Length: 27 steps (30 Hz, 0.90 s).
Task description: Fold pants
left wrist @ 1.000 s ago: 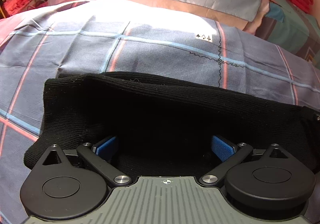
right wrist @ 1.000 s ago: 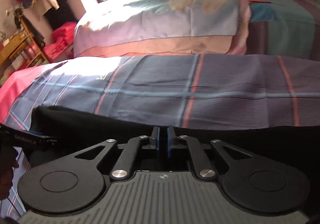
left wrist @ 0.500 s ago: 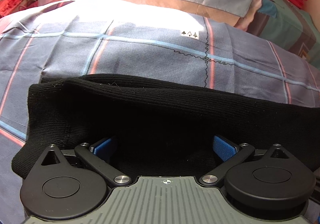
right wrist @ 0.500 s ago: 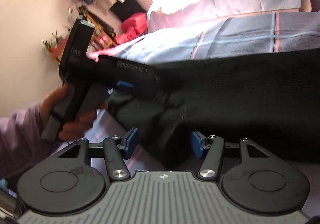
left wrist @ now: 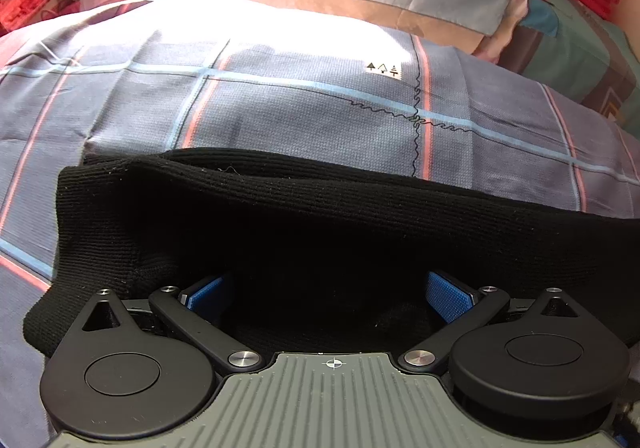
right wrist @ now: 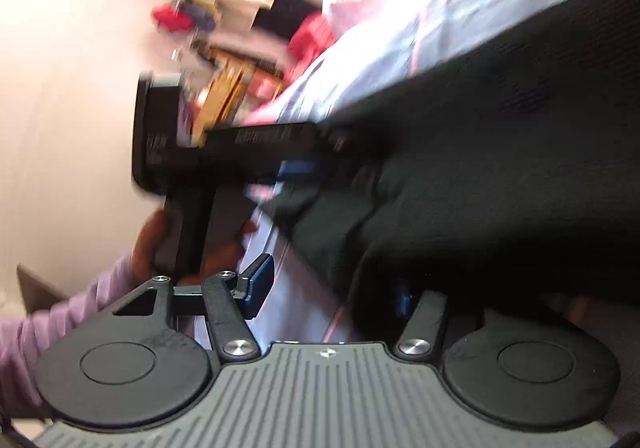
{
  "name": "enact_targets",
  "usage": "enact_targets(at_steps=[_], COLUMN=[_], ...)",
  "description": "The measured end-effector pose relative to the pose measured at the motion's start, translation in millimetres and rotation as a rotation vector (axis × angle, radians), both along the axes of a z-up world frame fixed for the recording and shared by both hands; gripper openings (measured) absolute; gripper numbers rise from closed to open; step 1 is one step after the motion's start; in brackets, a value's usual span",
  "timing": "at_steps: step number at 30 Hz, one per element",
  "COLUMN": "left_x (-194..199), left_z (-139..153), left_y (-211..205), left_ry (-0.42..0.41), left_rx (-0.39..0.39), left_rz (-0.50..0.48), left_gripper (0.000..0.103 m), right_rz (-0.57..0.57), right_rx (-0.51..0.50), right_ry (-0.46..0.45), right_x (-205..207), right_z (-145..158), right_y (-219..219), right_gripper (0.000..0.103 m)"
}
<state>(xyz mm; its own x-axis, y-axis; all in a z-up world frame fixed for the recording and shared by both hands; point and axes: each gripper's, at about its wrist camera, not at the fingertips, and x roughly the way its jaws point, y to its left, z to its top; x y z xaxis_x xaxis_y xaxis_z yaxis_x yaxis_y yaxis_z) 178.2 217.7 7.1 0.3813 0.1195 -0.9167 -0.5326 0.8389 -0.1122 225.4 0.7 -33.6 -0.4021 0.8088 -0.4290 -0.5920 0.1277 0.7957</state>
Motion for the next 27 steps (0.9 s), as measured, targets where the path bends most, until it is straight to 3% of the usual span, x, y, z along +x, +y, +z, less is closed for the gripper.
enact_targets(at_steps=[1, 5, 8, 10, 11, 14, 17, 19, 23, 24, 25, 27], left_x=[0, -1, -2, -1, -1, -1, -1, -1, 0, 0, 1, 2], left_z=[0, -1, -1, -1, -1, -1, -2, -2, -3, -2, -3, -3], left_y=[0, 0, -2, -3, -4, -3, -4, -4, -5, -5, -6, -7], left_ry=[-0.001, -0.009, -0.013, -0.009, -0.007, -0.007, -0.002, -0.003, 0.001, 0.003, 0.006, 0.014], left_rx=[0.001, 0.006, 0.016, 0.023, 0.024, 0.022, 0.027, 0.030, 0.039, 0.041, 0.044, 0.048], left_rz=[-0.001, 0.005, 0.010, 0.012, 0.014, 0.014, 0.005, 0.006, 0.008, 0.007, 0.007, 0.007], left_gripper=[0.103, 0.103, 0.103, 0.103, 0.103, 0.103, 0.103, 0.103, 0.103, 0.103, 0.103, 0.103], right_rz=[-0.002, -0.130, -0.359, -0.472, -0.504, -0.580, -0.726, -0.824, -1.035, -1.079, -1.147, -1.296], right_rx=[-0.024, -0.016, 0.063, 0.040, -0.008, -0.056, -0.057, -0.052, -0.040, -0.031, -0.050, -0.093], right_ry=[-0.093, -0.224, -0.207, -0.156, -0.164, -0.145, -0.215, -0.207, -0.169, -0.161, -0.162, -0.176], right_x=[-6, -1, 17, 38, 47, 78, 108, 132, 172, 181, 188, 201], right_z=[9, 44, 51, 36, 28, 14, 21, 22, 17, 16, 17, 19], right_y=[-4, -40, -66, -75, -76, -104, -157, -197, -272, -287, -300, -333], right_gripper=[0.062, 0.068, 0.073, 0.077, 0.073, 0.021, 0.022, 0.022, 0.016, 0.009, 0.011, 0.005])
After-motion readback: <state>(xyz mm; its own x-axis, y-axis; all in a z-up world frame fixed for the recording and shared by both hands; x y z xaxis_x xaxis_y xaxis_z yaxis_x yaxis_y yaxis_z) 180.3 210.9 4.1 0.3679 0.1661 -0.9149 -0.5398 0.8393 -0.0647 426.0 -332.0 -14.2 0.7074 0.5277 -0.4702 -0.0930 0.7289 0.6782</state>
